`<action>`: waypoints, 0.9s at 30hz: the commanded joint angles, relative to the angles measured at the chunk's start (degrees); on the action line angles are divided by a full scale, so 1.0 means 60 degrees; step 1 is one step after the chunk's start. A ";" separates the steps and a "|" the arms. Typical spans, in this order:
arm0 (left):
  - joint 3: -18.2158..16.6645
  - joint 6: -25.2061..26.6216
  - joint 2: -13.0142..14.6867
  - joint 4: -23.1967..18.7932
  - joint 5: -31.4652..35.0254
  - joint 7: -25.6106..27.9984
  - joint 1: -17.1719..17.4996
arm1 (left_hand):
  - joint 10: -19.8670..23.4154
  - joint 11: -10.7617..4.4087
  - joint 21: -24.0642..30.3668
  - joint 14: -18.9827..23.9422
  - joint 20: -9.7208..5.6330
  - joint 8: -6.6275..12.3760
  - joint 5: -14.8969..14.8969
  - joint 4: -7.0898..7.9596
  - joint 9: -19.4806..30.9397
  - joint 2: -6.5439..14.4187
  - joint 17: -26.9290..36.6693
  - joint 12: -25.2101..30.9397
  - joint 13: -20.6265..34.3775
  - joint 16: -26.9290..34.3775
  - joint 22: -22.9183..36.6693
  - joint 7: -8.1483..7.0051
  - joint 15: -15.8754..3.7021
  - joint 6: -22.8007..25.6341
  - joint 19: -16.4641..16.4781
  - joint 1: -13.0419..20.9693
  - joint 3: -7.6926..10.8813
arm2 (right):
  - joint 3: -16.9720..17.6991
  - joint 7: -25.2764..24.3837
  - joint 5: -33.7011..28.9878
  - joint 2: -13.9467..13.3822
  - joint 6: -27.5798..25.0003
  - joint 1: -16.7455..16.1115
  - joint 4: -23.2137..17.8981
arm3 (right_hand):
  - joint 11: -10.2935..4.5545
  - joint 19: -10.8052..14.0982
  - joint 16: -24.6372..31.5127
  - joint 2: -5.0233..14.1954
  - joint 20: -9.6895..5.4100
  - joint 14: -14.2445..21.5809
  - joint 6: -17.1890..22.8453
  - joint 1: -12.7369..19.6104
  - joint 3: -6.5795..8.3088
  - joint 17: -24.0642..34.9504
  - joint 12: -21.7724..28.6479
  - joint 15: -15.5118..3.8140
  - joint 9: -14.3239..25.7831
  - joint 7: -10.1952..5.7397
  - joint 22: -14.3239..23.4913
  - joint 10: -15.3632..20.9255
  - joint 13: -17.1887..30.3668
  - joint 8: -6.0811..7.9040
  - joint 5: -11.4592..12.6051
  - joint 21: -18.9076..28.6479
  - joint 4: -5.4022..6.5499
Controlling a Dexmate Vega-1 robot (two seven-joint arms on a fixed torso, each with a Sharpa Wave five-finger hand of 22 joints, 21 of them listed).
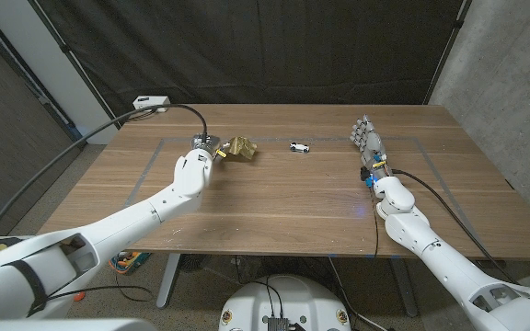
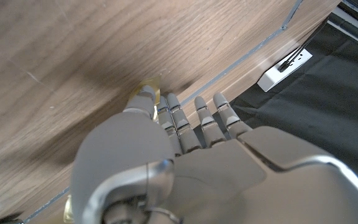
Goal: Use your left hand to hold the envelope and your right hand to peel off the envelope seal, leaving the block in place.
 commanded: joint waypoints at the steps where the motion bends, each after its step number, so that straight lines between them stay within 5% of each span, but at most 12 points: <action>1: -0.0396 0.0374 -0.0090 -0.0006 -0.0853 0.2442 0.0431 | -0.0172 0.0019 0.0081 -0.0082 0.0094 0.0619 0.0025 0.0092 0.0295 0.0234 0.0080 -0.0013 0.0077 -0.0045 0.0017 0.0479 -0.0842 0.4322 0.0042 0.0215 0.0275 | -0.0054 -0.0002 -0.0046 0.0068 -0.0011 0.0143 0.0107 | -0.0010 -0.0026 0.0029 -0.0002 -0.0026 0.0067 0.0085 -0.0082 0.0028 0.0014 0.0007 0.0028 0.0043 0.0040 0.0056 0.0074 0.0007 0.0003 0.0060 -0.0008 0.0044; 7: -0.0789 0.0412 -0.0245 -0.0022 -0.1565 0.3645 0.0673 | -0.1029 0.0288 0.0167 -0.0595 0.0150 0.0953 0.0102 0.0479 0.1011 0.0506 0.0243 -0.0315 0.0237 -0.0261 0.0056 0.0952 -0.0447 0.3402 -0.0038 0.0320 0.0771 | -0.0063 0.0055 -0.0018 0.0107 0.0021 0.0187 0.0196 | -0.0010 -0.0019 0.0024 0.0000 -0.0027 0.0069 0.0084 -0.0083 0.0029 0.0012 0.0004 0.0022 0.0043 0.0042 0.0056 0.0073 0.0007 0.0000 0.0064 -0.0023 0.0045; 11: -0.1437 -0.0012 -0.0379 -0.0154 -0.2544 0.4770 0.1021 | -0.1343 0.0395 0.0306 -0.0850 -0.0041 0.1287 0.0065 0.0822 0.1542 0.0516 0.0376 -0.0407 0.0337 -0.0349 0.0092 0.0908 -0.0413 0.2901 0.0011 0.0276 0.1079 | -0.0067 0.0085 -0.0006 0.0127 0.0043 0.0213 0.0241 | 0.0001 -0.0011 0.0022 0.0002 -0.0027 0.0077 0.0084 -0.0082 0.0030 0.0010 0.0004 0.0025 0.0043 0.0049 0.0056 0.0079 0.0007 -0.0001 0.0067 -0.0034 0.0044; 20: -0.1429 -0.0113 -0.0296 -0.0236 -0.3031 0.5687 0.0974 | -0.1356 0.0341 0.0481 -0.0861 -0.0233 0.1995 0.0186 0.0926 0.2139 0.0350 0.0464 -0.0385 0.0407 -0.0406 0.0087 0.1338 -0.0481 0.3140 0.0095 0.0293 0.1352 | -0.0061 0.0116 -0.0004 0.0179 0.0144 0.0270 0.0354 | -0.0007 -0.0001 0.0014 0.0003 -0.0034 0.0074 0.0088 -0.0081 0.0032 0.0008 0.0002 0.0018 0.0043 0.0048 0.0057 0.0082 0.0007 -0.0003 0.0070 -0.0052 0.0044; 23: -0.1493 -0.0206 -0.0376 -0.0200 -0.3193 0.6164 0.1022 | -0.1424 0.0348 0.0524 -0.0903 -0.0235 0.2149 0.0208 0.0930 0.2303 0.0321 0.0479 -0.0405 0.0424 -0.0441 0.0082 0.1312 -0.0472 0.3111 0.0107 0.0304 0.1420 | -0.0052 0.0167 0.0037 0.0196 0.0170 0.0282 0.0380 | -0.0020 0.0009 0.0013 0.0003 -0.0042 0.0080 0.0090 -0.0081 0.0032 0.0007 -0.0001 0.0006 0.0042 0.0048 0.0057 0.0079 0.0007 -0.0003 0.0072 -0.0058 0.0043; 27: -0.1564 -0.0274 -0.0345 -0.0391 -0.3401 0.6403 0.1025 | -0.1964 0.0681 0.0625 -0.1201 0.0027 0.2532 0.0178 0.1080 0.2808 0.0245 0.0558 -0.0571 0.0489 -0.0574 0.0080 0.0736 -0.0175 0.2744 -0.0019 0.0134 0.1498 | -0.0035 0.0283 0.0128 0.0254 0.0240 0.0319 0.0467 | -0.0005 0.0007 0.0010 0.0003 -0.0037 0.0084 0.0088 -0.0079 0.0033 0.0006 0.0000 0.0015 0.0042 0.0053 0.0058 0.0085 0.0007 -0.0006 0.0074 -0.0074 0.0042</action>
